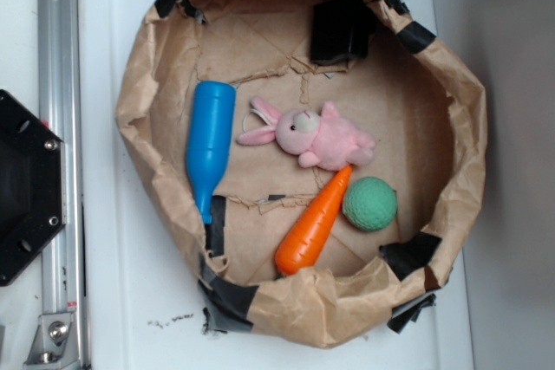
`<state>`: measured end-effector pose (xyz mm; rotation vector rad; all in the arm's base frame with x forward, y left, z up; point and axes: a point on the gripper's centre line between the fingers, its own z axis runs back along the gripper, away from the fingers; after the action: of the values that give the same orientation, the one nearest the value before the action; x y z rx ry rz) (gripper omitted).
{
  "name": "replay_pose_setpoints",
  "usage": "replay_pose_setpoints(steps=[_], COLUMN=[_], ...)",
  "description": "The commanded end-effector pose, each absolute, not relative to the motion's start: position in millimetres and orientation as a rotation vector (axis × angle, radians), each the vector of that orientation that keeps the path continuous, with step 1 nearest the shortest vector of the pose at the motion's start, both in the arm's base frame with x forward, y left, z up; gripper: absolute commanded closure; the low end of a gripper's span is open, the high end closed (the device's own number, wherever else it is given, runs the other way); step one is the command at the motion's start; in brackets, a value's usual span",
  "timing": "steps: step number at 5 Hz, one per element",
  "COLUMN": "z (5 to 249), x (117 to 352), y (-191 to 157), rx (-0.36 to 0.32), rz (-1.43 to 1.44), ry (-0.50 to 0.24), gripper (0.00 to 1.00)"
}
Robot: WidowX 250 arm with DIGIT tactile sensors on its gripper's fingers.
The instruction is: Grab the black box.
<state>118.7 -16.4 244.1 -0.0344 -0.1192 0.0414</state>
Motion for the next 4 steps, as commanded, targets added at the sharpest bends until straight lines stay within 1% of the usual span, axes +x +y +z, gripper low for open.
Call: replay_pose_setpoints(steps=[1, 2, 3, 4], z=[244.1, 230.4, 218.8, 197.5], x=[118.7, 168.7, 212.0, 235.6], y=[-16.4, -9.6, -0.9, 5.6], rx=[-0.034, -0.004, -0.006, -0.096], rz=[0.041, 0.223, 0.334, 0.485], ry=[-0.119, -0.076, -0.118, -0.175], gripper=[0.00, 0.00, 0.00, 0.00])
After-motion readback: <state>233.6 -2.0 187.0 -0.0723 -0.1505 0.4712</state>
